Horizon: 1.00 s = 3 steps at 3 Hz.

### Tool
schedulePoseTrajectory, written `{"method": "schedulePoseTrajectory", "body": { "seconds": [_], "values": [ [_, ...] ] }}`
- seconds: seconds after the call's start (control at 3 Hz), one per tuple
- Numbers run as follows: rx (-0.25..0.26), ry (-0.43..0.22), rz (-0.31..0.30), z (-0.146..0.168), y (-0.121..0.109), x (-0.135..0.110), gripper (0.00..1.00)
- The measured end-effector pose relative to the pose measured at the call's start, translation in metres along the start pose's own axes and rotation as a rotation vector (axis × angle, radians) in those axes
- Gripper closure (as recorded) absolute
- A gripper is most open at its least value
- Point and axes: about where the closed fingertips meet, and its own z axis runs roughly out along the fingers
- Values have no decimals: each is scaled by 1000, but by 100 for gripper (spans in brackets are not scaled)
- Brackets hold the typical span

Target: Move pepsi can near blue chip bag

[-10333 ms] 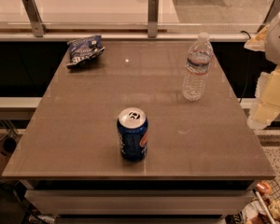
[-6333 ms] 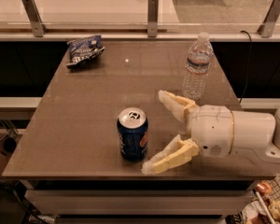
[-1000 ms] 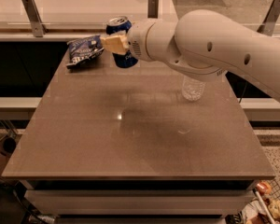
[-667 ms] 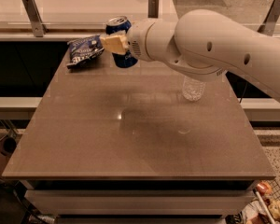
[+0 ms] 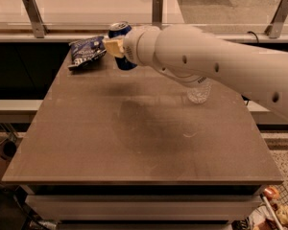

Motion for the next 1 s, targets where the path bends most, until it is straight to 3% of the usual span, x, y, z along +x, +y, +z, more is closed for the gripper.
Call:
{"method": "schedulePoseTrajectory", "body": {
  "seconds": [0.33, 1.0],
  "values": [
    [55, 3, 10, 28, -1, 12, 100],
    [109, -51, 46, 71, -18, -4, 100]
  ]
}}
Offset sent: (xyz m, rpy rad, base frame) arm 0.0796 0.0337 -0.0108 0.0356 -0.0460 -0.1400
